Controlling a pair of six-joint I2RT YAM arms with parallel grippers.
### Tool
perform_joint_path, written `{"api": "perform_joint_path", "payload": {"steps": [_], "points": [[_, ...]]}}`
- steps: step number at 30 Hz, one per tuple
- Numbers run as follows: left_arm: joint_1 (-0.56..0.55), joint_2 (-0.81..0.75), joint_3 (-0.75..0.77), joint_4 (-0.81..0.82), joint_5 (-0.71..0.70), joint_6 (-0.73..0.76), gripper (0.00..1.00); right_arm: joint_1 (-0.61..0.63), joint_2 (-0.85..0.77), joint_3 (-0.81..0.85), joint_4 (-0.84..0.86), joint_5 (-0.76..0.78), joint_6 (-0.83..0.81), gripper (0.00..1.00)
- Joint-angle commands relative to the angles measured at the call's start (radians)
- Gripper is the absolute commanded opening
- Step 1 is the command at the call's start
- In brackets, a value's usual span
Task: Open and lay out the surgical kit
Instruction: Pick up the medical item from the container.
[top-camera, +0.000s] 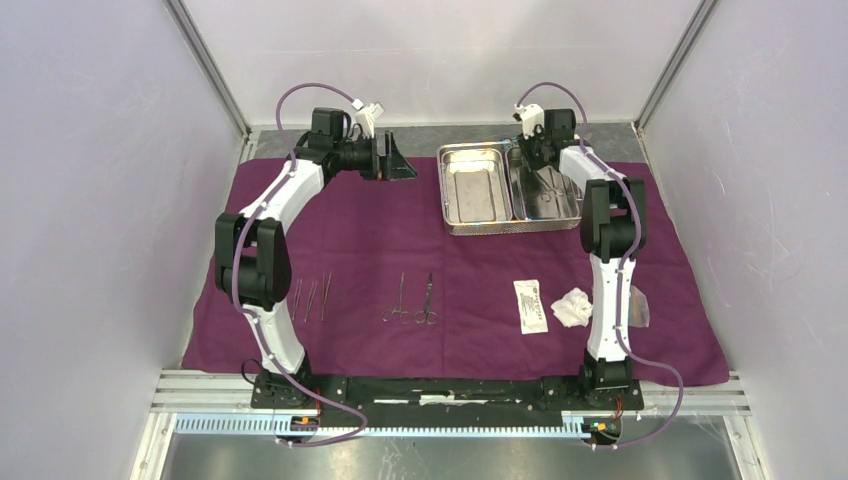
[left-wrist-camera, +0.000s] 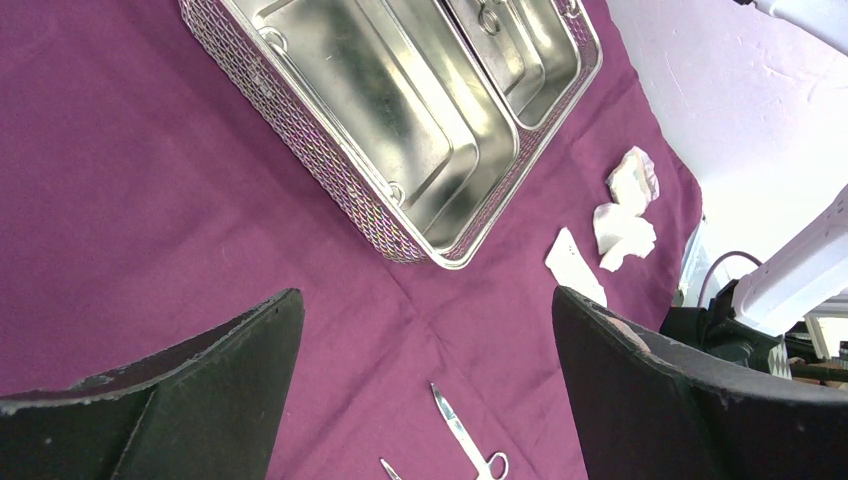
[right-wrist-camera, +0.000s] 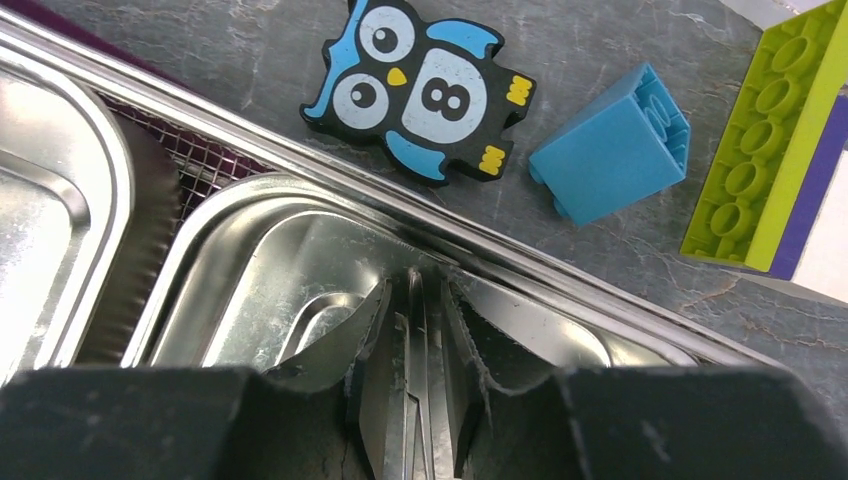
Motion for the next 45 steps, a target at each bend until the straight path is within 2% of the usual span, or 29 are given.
{"api": "perform_joint_path", "payload": {"steps": [1,7,14,34,39,45], "points": [[-0.003,0.009,0.015,0.009,0.030,-0.039,1.00,-0.016,0.047,0.019,-0.039,0.032,0.003,0.28],[-0.004,0.012,0.017,0.009,0.032,-0.043,1.00,-0.022,0.053,0.021,-0.039,0.033,0.007,0.19],[-0.003,0.009,0.018,0.008,0.032,-0.040,1.00,-0.027,0.025,0.025,-0.030,0.014,0.022,0.00],[-0.016,0.022,0.055,0.006,0.024,0.006,1.00,-0.026,-0.317,-0.192,0.109,-0.122,0.019,0.00],[-0.065,0.044,0.069,0.086,0.038,0.034,0.99,-0.024,-0.368,-0.259,0.156,-0.173,0.039,0.00],[-0.147,0.120,0.161,0.194,0.049,0.045,0.97,-0.024,-0.408,-0.293,0.173,-0.234,0.088,0.00]]}}
